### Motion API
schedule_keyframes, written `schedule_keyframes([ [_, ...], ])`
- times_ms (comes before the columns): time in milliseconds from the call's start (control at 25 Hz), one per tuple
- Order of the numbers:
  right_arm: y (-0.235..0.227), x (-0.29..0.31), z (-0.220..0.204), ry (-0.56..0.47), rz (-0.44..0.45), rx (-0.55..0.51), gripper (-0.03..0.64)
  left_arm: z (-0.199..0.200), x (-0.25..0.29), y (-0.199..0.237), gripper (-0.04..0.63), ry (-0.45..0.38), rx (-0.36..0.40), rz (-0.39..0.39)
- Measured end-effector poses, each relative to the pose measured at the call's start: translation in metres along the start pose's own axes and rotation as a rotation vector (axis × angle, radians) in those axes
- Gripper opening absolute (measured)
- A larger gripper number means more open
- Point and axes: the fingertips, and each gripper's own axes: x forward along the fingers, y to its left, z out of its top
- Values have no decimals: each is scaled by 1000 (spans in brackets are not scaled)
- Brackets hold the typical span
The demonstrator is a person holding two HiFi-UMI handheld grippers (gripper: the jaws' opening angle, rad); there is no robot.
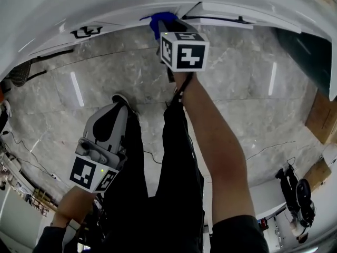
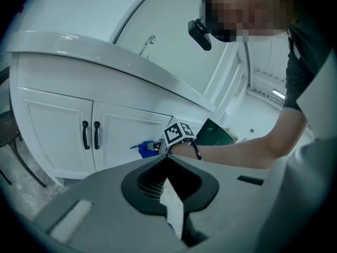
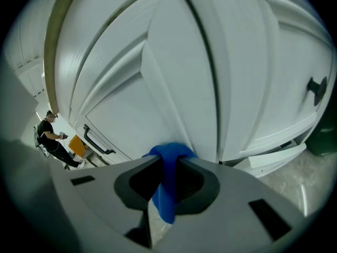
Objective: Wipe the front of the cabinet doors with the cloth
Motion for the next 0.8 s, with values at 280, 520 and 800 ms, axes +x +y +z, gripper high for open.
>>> schedule_keyframes([
  [280, -22, -19, -18, -17, -88, 72, 57, -1, 3, -14, -2, 4, -9, -25],
  [520, 19, 4, -35, 7, -70, 66, 58, -2, -25, 13, -2, 4, 4, -15],
  [800, 113, 59, -41, 25, 23, 36, 57, -12, -73, 76, -2, -6, -20, 60],
])
